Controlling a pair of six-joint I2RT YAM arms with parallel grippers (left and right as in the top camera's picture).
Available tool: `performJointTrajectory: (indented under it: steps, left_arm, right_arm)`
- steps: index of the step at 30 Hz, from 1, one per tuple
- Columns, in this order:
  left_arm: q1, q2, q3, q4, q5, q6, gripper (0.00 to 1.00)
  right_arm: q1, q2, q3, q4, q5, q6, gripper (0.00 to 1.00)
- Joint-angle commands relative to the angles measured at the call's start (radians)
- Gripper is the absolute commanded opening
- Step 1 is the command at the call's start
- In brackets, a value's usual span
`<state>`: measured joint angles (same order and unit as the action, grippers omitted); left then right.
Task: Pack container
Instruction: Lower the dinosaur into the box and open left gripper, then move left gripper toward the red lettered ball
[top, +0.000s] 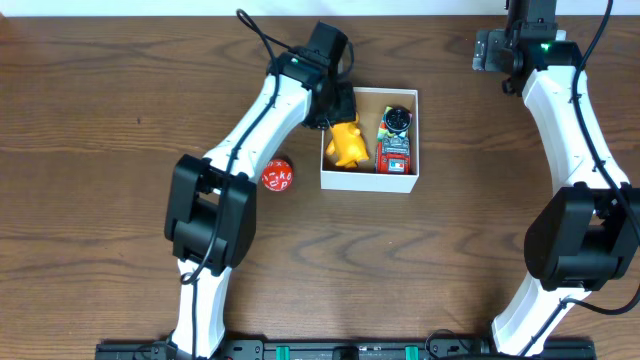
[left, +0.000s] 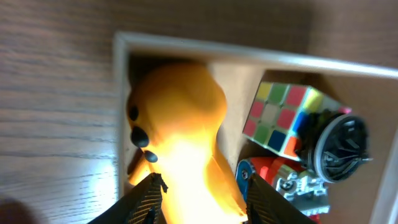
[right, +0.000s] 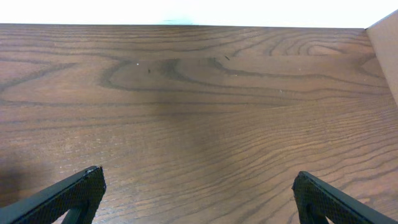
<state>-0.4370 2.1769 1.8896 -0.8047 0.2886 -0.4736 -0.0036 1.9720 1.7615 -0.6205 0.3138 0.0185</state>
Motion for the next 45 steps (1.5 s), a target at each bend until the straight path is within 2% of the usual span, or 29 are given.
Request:
performJointTrajectory:
  steps: [1, 5, 10, 13, 15, 19, 21, 28, 40, 41, 44, 45]
  left_arm:
    - [0.032, -0.095, 0.046, -0.002, -0.011, 0.005, 0.45]
    - [0.039, -0.164, 0.046, -0.040, -0.075, 0.005, 0.45]
    - [0.039, -0.214, 0.046, -0.222, -0.242, 0.005, 0.47]
    - [0.039, -0.203, 0.027, -0.367, -0.299, -0.002, 0.59]
    - [0.039, -0.188, -0.013, -0.407, -0.301, -0.024, 0.68]
    - [0.039, -0.159, -0.101, -0.398, -0.301, -0.065, 0.80]
    - [0.040, -0.153, -0.148, -0.372, -0.301, -0.084, 0.82]
    - [0.063, -0.153, -0.295, -0.285, -0.301, -0.121, 0.84]
    - [0.109, -0.152, -0.415, -0.155, -0.299, -0.123, 0.83]
    - [0.113, -0.152, -0.415, -0.148, -0.299, -0.123, 0.82]
    - [0.122, -0.152, -0.415, -0.127, -0.299, -0.123, 0.41]
    - [0.125, -0.152, -0.415, -0.125, -0.298, -0.123, 0.32]
  right_arm:
    - [-0.003, -0.013, 0.011, -0.001, 0.008, 0.011, 0.99]
    - [-0.005, -0.013, 0.011, -0.001, 0.007, 0.011, 0.99]
    - [-0.004, -0.013, 0.011, -0.001, 0.007, 0.011, 0.99]
    - [-0.005, -0.013, 0.011, -0.001, 0.007, 0.011, 0.99]
    - [-0.005, -0.013, 0.011, -0.001, 0.007, 0.010, 0.99]
    - [-0.005, -0.013, 0.011, -0.001, 0.007, 0.010, 0.99]
    - [-0.005, -0.013, 0.011, -0.001, 0.007, 0.011, 0.99]
    - [-0.003, -0.013, 0.011, -0.001, 0.008, 0.010, 0.99]
    - [-0.005, -0.013, 0.011, -0.001, 0.007, 0.010, 0.99]
    - [-0.005, -0.013, 0.011, -0.001, 0.007, 0.011, 0.99]
    - [-0.005, -0.013, 0.011, -0.001, 0.007, 0.011, 0.99]
    - [-0.005, -0.013, 0.011, -0.001, 0.007, 0.010, 0.99]
